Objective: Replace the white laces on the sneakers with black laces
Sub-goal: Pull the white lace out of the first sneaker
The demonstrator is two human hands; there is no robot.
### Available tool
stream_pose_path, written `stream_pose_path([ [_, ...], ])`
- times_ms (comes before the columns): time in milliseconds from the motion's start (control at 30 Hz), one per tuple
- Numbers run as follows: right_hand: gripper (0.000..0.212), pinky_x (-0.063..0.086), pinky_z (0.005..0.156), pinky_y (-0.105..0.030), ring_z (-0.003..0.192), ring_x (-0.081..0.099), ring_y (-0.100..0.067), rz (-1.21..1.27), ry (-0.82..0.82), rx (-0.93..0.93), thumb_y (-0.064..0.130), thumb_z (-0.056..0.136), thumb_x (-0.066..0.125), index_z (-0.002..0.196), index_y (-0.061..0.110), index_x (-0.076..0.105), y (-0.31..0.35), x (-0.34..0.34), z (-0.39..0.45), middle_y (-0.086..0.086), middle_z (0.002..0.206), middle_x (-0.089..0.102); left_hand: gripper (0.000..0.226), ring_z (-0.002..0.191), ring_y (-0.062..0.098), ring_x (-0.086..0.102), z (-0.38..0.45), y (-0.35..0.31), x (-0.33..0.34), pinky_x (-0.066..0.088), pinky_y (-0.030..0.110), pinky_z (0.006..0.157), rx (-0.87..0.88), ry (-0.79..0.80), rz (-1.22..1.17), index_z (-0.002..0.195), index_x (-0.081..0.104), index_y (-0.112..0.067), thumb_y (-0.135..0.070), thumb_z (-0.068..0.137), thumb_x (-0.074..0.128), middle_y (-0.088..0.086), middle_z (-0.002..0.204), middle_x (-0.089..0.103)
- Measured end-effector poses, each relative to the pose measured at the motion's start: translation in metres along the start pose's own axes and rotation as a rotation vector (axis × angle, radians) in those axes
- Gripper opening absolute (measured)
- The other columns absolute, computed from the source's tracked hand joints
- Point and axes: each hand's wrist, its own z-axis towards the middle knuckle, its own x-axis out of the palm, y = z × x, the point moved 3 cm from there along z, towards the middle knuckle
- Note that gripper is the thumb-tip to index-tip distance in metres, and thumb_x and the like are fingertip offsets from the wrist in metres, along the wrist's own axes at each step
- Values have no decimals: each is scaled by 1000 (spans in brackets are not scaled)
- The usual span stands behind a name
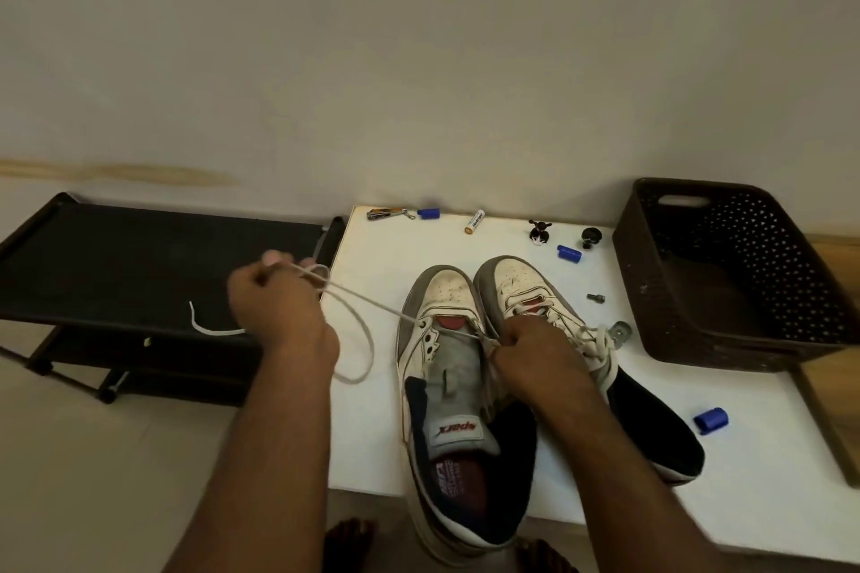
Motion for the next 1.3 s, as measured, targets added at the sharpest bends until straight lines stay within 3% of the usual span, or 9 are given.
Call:
stream_pose_path([
  [100,22,31,60,-25,72,46,-17,20,5,-5,13,86,54,67,18,44,4,3,1,4,69,46,12,56,9,61,3,-1,-3,51,23,51,-202,9,-222,106,53,-15,-23,102,45,1,80,57],
  [167,20,32,59,-25,71,49,-18,36,-3,-8,13,85,54,68,17,46,6,5,1,4,69,47,14,48,8,47,-5,2,4,39,23,43,-123,182,150,103,53,-15,-28,98,52,0,72,50],
  [300,17,36,64,-24,75,53,-20,35,-25,-15,13,84,55,69,16,48,7,6,-1,2,70,50,16,78,10,55,-19,22,20,48,28,68,384,640,1076,93,64,-20,-31,85,72,-5,90,58],
  [433,19,36,65,-25,77,53,-22,11,-29,-23,15,85,55,68,18,47,7,7,0,2,72,49,25,95,21,64,-21,48,15,52,34,82,262,770,1552,92,74,-15,-37,80,76,3,102,69],
  [567,24,34,65,-25,74,49,-20,1,-44,-14,18,87,55,66,19,43,1,8,3,3,71,47,13,96,20,63,-21,36,20,49,31,82,371,700,1267,89,74,-14,-25,89,67,3,99,69],
  [700,27,33,67,-24,76,48,-21,-16,-68,-13,26,90,56,67,20,43,-4,5,5,3,70,46,5,120,25,46,-14,8,13,39,46,95,601,182,952,88,70,-21,-24,89,66,-1,124,54],
  [833,13,33,68,-24,78,47,-20,-31,-99,-33,20,88,55,76,18,50,0,5,3,1,78,49,13,115,29,56,18,8,-3,51,49,89,400,-84,669,76,63,-30,-32,88,62,7,125,57],
  [1067,27,32,64,-25,75,48,-20,-2,-95,-53,14,85,54,63,21,40,6,9,2,5,67,44,28,68,17,51,-21,27,14,46,21,38,-555,377,206,77,50,-16,-36,94,56,2,67,49],
  [1300,25,36,65,-26,75,51,-20,-16,-91,-39,16,84,55,64,21,42,7,9,3,5,68,47,30,73,15,60,-17,41,17,53,33,68,256,634,1149,83,64,-13,-39,77,78,0,83,63],
])
